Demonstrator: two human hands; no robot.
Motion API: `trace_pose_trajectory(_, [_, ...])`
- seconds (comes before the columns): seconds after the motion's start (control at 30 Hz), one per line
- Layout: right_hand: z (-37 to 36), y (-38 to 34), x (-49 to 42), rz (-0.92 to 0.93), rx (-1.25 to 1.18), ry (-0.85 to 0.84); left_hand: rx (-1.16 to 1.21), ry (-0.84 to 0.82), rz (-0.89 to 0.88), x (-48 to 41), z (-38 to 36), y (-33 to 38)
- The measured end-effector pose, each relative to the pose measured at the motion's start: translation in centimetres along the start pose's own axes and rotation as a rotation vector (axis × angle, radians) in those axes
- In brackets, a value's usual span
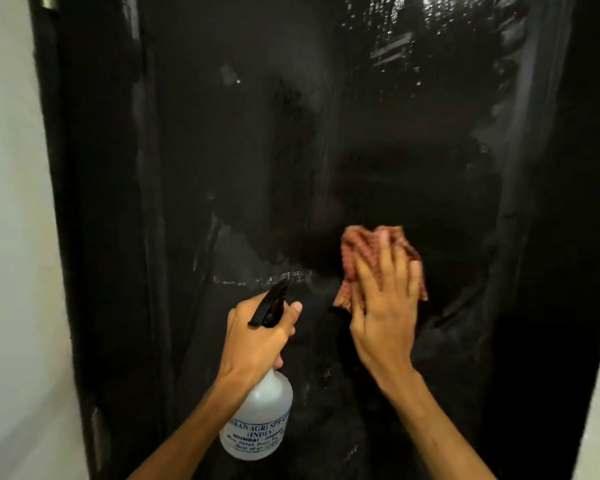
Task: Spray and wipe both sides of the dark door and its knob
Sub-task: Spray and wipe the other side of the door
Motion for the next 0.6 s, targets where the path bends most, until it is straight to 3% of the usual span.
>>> trace_pose_trajectory(0.1, [-3.0, -4.0, 1.9, 0.227, 0.031, -0.165, -0.015, 0.056, 0.006, 0.1, 1.9, -1.3])
trace_pose_trajectory(0.3, [-3.8, -7.9, -5.8, 0.146, 0.037, -0.048, 0.001, 0.180, 0.019, -0.4, 7.0, -3.3])
trace_pose_trajectory(0.5, [-10.0, -15.4, -1.4, 0.542, 0.074, -0.324, -0.014, 0.276, 0.012, -0.1, 11.2, -5.4])
trace_pose_trajectory(0.6, [-9.3, -16.1, -6.2, 0.448, 0.073, -0.227, -0.012, 0.298, -0.010, -0.2, 13.0, -5.7])
Point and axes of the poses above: each hand's wrist, its own x-axis away from the middle knuckle, its own z-axis out of the back of the hand, y = z × x, the point moved 8 cm from there along -x, towards the middle knuckle, and after that the axes turned 3 degrees about -x, right-handed, at the moved point
